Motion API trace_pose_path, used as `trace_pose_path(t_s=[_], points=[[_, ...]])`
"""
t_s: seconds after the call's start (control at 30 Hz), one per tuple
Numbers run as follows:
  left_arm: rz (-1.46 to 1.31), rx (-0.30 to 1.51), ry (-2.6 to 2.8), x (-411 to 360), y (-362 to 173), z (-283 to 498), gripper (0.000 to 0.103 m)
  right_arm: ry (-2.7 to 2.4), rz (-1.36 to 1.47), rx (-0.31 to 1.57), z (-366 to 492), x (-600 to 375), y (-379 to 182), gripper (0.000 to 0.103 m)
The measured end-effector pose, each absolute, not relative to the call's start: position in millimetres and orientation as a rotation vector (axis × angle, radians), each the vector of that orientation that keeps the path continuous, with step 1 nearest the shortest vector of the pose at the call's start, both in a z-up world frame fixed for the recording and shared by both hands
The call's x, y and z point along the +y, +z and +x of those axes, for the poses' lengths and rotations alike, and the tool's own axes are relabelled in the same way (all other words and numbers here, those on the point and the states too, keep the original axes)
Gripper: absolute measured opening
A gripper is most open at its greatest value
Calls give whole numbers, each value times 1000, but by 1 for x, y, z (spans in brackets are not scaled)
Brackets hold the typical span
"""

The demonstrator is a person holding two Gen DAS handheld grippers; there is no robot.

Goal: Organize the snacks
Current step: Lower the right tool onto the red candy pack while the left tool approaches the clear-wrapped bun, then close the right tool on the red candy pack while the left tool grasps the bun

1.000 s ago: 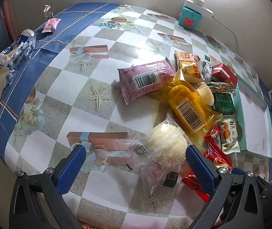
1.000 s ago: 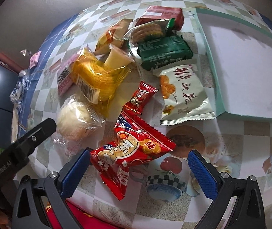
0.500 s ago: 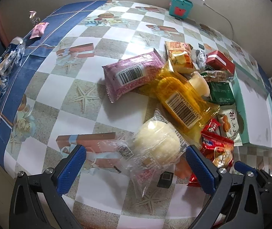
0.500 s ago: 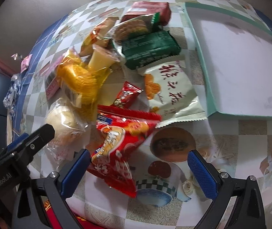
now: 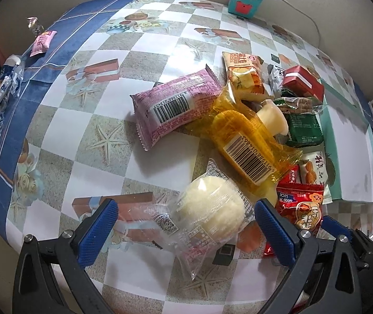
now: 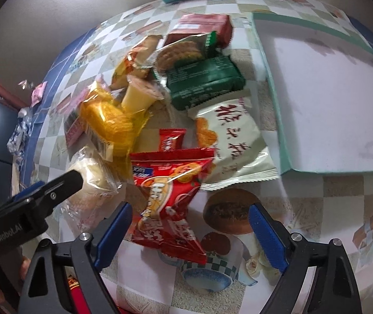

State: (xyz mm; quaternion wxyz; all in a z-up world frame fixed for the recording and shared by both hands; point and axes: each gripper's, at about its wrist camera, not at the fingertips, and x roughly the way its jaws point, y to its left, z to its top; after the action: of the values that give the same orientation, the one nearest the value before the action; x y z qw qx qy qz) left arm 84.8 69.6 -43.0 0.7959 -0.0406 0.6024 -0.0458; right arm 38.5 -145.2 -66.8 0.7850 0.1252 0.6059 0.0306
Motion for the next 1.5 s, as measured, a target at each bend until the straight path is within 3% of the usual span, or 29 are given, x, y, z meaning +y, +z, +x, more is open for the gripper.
trace_pose_path(t_s=[0.37, 0.63, 0.97, 1.17, 1.3, 1.5], points=[[-90, 1294, -110, 68, -47, 85, 103, 56, 152, 1337, 55, -117, -83, 90], [-59, 1295, -152, 62, -48, 86, 103, 32, 157, 1305, 60, -121, -77, 68], [36, 1310, -212, 39, -53, 90, 100, 22, 213, 1316, 63, -142, -75, 61], [140, 1311, -219, 19, -61, 84, 90, 23, 212, 1318, 63, -140, -77, 61], [159, 1327, -222, 8, -69, 85, 75, 25, 218, 1321, 60, -145, -76, 61], [151, 1337, -221, -1, -76, 86, 66, 26, 215, 1321, 60, -145, -76, 61]])
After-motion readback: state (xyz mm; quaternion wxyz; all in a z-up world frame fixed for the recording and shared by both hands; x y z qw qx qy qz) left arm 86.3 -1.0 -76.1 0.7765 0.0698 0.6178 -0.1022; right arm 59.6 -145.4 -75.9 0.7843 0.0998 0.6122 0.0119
